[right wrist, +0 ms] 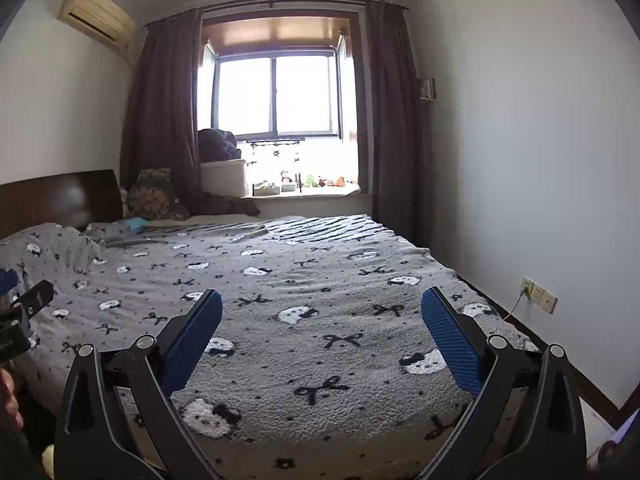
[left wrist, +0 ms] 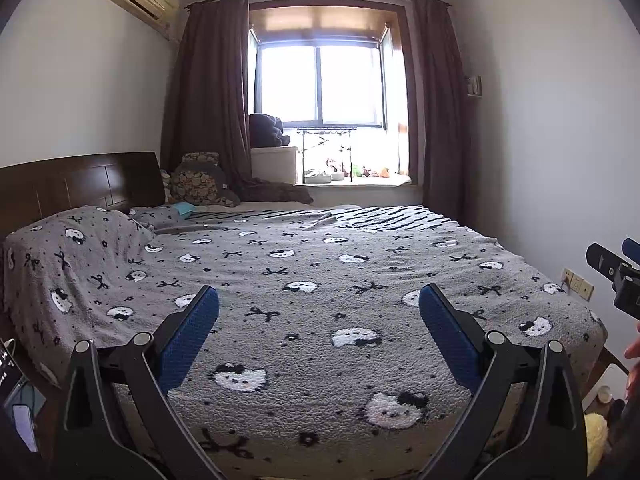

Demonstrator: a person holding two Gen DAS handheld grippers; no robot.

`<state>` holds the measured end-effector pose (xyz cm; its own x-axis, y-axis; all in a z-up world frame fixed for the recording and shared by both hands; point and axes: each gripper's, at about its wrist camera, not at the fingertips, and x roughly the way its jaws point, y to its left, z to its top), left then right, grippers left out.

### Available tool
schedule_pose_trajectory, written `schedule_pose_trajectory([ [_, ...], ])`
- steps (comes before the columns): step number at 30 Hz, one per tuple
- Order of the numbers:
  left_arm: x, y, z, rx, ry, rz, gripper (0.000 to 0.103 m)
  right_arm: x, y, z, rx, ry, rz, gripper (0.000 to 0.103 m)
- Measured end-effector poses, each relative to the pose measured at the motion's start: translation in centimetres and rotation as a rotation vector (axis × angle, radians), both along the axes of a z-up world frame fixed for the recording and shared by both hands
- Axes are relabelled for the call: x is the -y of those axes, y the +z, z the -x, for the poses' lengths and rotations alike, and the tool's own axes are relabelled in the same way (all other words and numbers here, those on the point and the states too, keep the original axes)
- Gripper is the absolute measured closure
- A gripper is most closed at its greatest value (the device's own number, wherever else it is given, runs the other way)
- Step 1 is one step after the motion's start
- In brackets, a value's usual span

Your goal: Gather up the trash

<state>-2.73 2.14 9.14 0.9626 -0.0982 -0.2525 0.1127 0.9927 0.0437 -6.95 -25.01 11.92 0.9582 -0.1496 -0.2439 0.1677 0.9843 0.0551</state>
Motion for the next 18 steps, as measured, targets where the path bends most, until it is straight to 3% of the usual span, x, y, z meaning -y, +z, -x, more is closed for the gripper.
schedule_pose_trajectory([
  [18,0.08,0.20,-0.04,0.001,-0.003,-0.001,0.008,-0.24,0.04,0.02,0.007,0.009,0.009,0.003],
])
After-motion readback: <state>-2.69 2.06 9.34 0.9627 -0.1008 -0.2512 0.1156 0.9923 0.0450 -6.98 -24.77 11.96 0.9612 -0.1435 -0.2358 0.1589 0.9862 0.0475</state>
